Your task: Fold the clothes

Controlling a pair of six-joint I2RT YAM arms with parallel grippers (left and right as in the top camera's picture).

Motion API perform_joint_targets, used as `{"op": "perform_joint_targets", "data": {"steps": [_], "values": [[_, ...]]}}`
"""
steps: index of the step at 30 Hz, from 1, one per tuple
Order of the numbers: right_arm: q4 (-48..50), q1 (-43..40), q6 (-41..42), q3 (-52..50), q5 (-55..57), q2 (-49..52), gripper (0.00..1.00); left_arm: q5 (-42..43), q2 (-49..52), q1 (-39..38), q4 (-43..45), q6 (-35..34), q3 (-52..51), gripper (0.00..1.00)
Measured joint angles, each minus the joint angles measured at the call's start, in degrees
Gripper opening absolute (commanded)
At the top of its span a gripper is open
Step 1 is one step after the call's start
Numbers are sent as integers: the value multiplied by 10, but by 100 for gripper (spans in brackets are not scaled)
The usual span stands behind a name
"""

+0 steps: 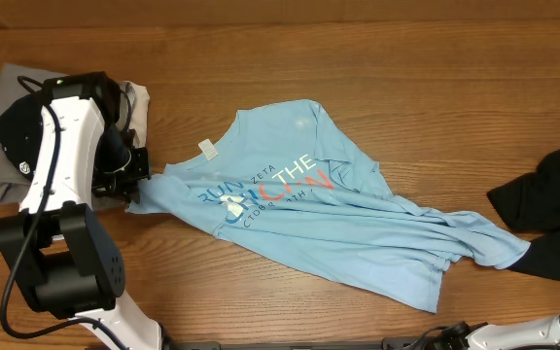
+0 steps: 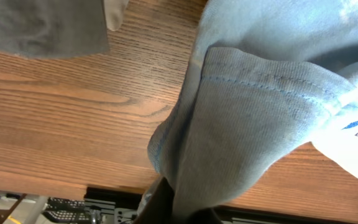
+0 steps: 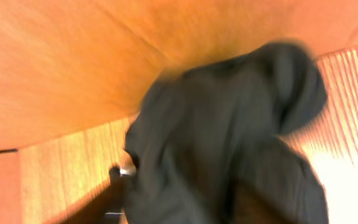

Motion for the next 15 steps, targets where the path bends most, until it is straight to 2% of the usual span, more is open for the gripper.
{"op": "perform_joint_targets", "data": {"steps": [3,11,15], "values": [[-8,8,0,0,-17,0,77,0,0,0,2,-1,0,31],[-15,69,-50,0,-115,0,76,12,0,0,-2,3,0,24],[-47,144,-111,0,-177,0,76,60,0,0,-1,38,4,30]]}}
